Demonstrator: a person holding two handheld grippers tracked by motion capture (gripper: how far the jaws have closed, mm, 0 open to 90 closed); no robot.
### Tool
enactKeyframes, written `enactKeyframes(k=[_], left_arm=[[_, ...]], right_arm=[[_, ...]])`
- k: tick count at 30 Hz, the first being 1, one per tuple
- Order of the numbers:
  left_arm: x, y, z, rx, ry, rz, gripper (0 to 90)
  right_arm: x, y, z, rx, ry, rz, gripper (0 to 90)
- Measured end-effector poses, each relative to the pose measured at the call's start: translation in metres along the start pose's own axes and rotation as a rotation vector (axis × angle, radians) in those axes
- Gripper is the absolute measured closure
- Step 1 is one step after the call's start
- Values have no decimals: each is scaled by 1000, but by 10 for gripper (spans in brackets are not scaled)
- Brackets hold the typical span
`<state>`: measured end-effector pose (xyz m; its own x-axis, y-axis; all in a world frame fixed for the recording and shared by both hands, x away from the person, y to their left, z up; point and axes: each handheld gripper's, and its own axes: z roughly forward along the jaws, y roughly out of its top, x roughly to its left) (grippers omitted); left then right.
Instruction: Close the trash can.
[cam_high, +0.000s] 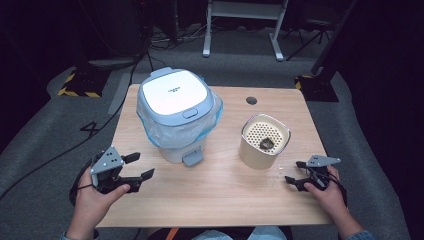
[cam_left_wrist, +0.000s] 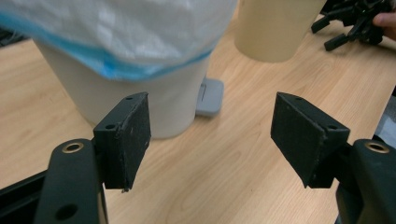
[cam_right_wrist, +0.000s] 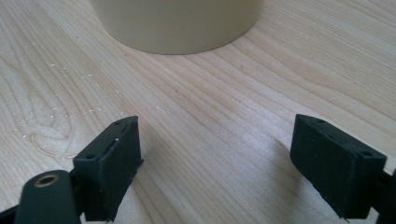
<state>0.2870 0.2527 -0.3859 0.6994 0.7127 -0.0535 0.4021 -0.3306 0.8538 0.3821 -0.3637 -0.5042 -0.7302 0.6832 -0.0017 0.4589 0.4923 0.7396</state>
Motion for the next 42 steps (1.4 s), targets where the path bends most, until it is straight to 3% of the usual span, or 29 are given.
enactKeyframes(k=[5, 8, 16, 24, 29, 34, 35, 36, 42], left_arm=[[5, -22, 14, 62, 22, -25, 289], [8, -36, 24, 80, 17, -69, 289], [22, -63, 44, 170, 50, -92, 286], [28, -81, 56, 264, 76, -85, 244], [28, -89, 63, 314, 130, -78, 214], [31, -92, 65, 306, 167, -93, 171], [33, -94, 66, 285, 172, -92, 148], [34, -97, 67, 260, 168, -95, 131], [36, -97, 68, 270, 147, -71, 103]], right_arm=[[0, 0, 0, 0, 0, 0, 165], [0, 0, 0, 0, 0, 0, 165], [0, 0, 0, 0, 0, -1, 165], [0, 0, 0, 0, 0, 0, 165], [0, 0, 0, 0, 0, -1, 165], [0, 0, 0, 0, 0, 0, 165], [0, 0, 0, 0, 0, 0, 165], [0, 0, 0, 0, 0, 0, 165], [0, 0, 0, 0, 0, 0, 165]])
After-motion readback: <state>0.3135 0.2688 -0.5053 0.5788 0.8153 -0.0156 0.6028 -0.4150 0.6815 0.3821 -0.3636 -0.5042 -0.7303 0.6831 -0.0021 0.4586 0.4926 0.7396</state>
